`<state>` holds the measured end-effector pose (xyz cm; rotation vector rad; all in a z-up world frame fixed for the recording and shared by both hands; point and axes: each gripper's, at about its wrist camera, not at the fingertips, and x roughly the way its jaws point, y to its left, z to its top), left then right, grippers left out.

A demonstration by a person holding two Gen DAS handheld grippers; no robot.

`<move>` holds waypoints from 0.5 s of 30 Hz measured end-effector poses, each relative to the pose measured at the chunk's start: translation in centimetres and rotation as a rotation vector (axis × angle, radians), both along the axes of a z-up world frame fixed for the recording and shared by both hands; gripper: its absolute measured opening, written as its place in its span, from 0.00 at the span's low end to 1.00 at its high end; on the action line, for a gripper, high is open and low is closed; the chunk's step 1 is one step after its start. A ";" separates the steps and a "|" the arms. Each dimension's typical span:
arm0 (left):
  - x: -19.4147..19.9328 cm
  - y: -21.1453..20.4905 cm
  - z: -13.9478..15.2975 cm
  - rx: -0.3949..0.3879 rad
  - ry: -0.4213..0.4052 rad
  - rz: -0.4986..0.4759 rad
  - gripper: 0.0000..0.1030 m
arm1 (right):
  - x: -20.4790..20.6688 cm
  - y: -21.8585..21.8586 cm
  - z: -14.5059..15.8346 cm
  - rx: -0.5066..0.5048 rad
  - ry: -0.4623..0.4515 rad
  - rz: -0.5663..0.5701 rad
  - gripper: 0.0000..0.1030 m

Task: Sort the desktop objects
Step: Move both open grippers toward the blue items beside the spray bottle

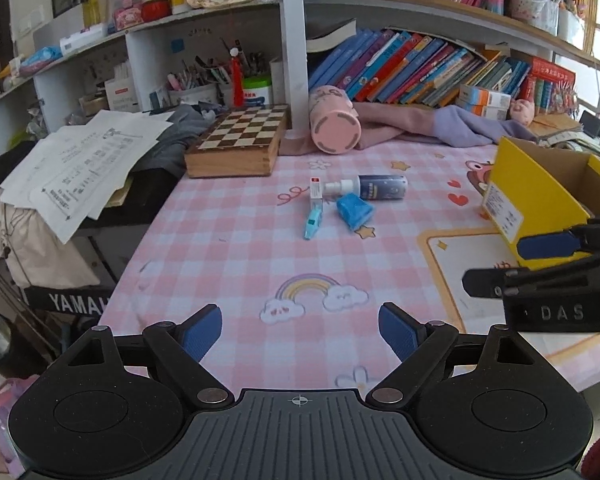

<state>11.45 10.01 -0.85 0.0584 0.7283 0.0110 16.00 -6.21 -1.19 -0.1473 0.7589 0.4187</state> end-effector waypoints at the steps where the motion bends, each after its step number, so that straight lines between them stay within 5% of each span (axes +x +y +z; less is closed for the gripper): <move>1: 0.6 0.0 -0.1 0.004 0.002 -0.004 0.85 | 0.6 0.1 0.0 0.001 0.002 0.001 0.62; 15: 7.6 0.0 -2.1 0.062 0.051 -0.041 0.85 | 10.6 2.7 -1.5 0.032 0.088 -0.004 0.61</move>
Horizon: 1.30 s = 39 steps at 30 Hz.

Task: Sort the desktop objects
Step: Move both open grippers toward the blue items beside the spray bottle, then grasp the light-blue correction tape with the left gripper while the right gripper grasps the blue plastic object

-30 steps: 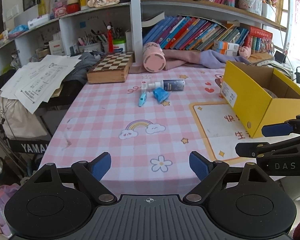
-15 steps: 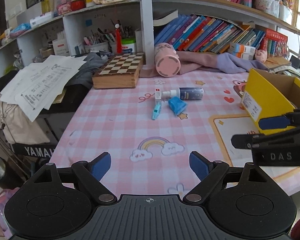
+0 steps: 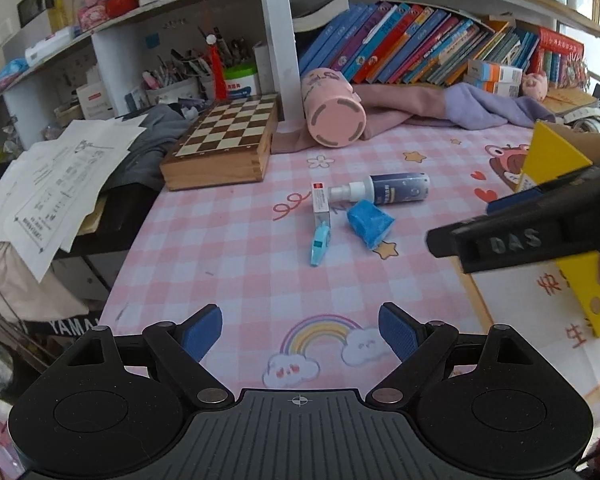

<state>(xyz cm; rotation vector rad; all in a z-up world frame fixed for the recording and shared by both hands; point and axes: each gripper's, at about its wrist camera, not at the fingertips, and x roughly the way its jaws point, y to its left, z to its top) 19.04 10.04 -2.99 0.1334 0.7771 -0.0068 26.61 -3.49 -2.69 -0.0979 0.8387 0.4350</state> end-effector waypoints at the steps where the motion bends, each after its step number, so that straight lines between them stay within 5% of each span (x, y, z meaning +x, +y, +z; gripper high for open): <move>1: 0.5 0.1 -0.2 0.004 0.003 -0.001 0.85 | 0.7 0.3 -0.2 0.000 0.009 0.001 0.60; 14: 6.0 -0.1 -2.3 0.016 0.024 -0.051 0.83 | 7.8 3.9 -3.3 -0.044 0.070 0.037 0.52; 20: 8.3 -0.6 -3.8 0.023 0.061 -0.092 0.64 | 9.6 5.0 -4.5 -0.051 0.092 0.072 0.47; 25: 10.1 -0.7 -4.8 0.021 0.081 -0.104 0.47 | 10.3 5.0 -5.2 -0.055 0.118 0.092 0.26; 30: 11.4 -0.9 -5.4 0.017 0.082 -0.111 0.39 | 10.5 3.5 -5.2 -0.044 0.128 0.047 0.25; 36: 12.1 -1.4 -5.5 -0.009 0.093 -0.152 0.15 | 10.6 2.8 -5.2 -0.039 0.129 0.032 0.25; 39: 12.1 -1.5 -5.5 -0.007 0.097 -0.150 0.12 | 10.6 2.8 -5.3 -0.046 0.126 0.036 0.25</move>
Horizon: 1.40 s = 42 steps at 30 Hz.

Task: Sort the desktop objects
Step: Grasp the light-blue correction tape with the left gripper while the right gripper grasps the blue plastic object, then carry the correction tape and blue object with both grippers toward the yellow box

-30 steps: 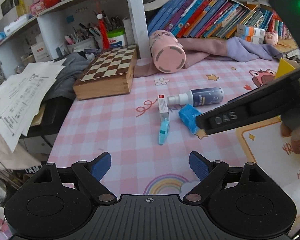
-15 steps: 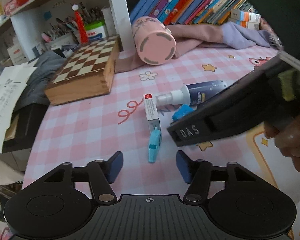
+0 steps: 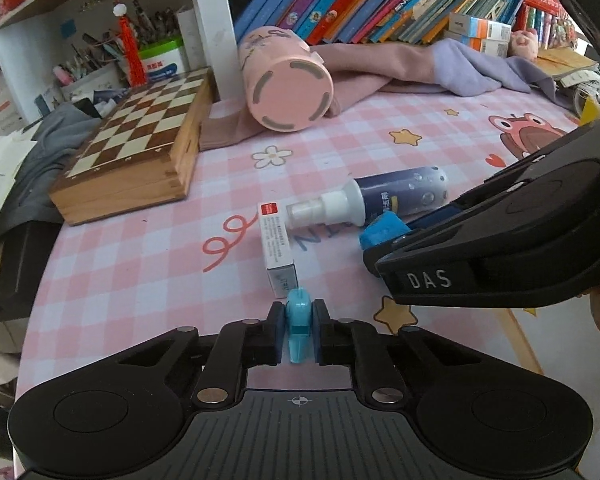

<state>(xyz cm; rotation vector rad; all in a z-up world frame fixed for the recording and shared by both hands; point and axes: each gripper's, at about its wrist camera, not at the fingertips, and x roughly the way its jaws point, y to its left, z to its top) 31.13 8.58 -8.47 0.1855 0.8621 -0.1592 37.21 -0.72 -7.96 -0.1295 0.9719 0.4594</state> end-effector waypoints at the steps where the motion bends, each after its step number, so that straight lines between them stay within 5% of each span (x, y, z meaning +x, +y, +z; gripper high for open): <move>1: -0.1 0.1 0.0 -0.005 0.003 0.005 0.12 | 0.0 0.0 0.0 -0.003 -0.001 0.001 0.25; 13: -3.1 2.5 4.4 -0.110 -0.057 0.108 0.12 | -3.2 -1.0 4.1 0.072 -0.066 -0.018 0.24; 31: -12.4 3.4 11.5 -0.311 -0.137 0.095 0.12 | -14.3 -5.4 10.0 0.126 -0.198 -0.047 0.24; 42: -20.2 3.1 13.0 -0.325 -0.166 0.094 0.12 | -22.9 -7.2 10.4 0.108 -0.219 -0.029 0.24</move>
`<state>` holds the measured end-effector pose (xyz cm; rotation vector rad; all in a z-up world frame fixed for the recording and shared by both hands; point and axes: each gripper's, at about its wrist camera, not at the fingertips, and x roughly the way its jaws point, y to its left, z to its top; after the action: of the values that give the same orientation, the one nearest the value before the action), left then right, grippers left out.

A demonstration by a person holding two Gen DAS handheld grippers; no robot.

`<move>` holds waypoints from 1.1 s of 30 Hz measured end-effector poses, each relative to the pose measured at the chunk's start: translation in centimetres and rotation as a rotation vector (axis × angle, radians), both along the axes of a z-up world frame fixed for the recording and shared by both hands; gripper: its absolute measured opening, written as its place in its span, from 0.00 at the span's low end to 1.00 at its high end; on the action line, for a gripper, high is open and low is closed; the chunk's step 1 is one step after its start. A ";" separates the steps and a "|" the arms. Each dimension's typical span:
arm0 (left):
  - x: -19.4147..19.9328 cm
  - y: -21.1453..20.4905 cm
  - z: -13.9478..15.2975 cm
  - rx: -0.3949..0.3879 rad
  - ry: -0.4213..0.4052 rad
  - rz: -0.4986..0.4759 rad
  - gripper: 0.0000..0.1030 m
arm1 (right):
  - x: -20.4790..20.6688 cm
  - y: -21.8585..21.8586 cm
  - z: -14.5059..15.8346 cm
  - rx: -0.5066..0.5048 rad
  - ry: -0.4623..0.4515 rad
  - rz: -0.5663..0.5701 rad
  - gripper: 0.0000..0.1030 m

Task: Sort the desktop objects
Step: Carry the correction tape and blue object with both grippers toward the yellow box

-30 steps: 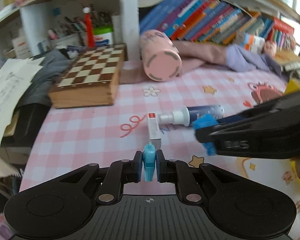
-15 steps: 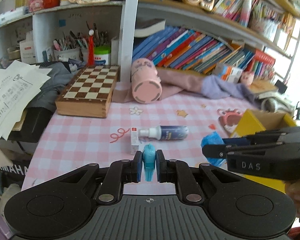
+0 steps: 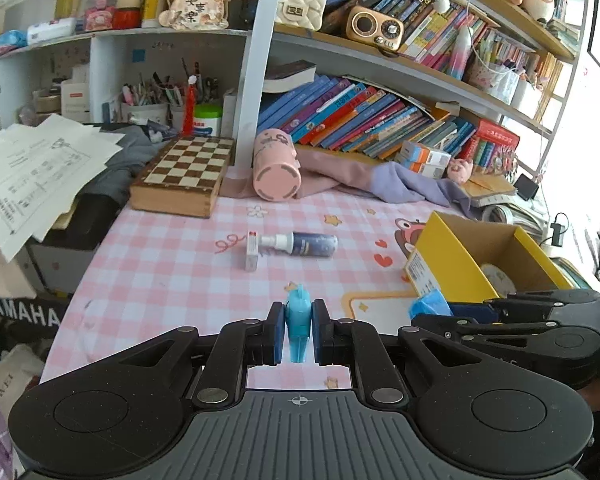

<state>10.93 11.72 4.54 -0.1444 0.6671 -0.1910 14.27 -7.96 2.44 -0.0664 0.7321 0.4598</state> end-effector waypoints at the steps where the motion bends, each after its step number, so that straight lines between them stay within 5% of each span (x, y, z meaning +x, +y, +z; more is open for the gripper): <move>1: -0.7 0.0 0.0 -0.006 -0.001 0.004 0.12 | -0.7 0.0 0.0 0.004 0.001 0.002 0.24; 15: -6.9 -3.4 -0.4 -0.044 0.016 -0.087 0.12 | -9.3 -3.6 -0.5 0.017 0.012 -0.077 0.24; 33: -7.3 -13.0 -1.6 -0.062 0.072 -0.415 0.12 | -15.2 -13.4 -1.4 0.025 0.067 -0.403 0.24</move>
<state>3.62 -1.29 2.96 -0.0710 0.7581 -0.6083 -0.97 -21.34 1.07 0.1191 0.7833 0.0860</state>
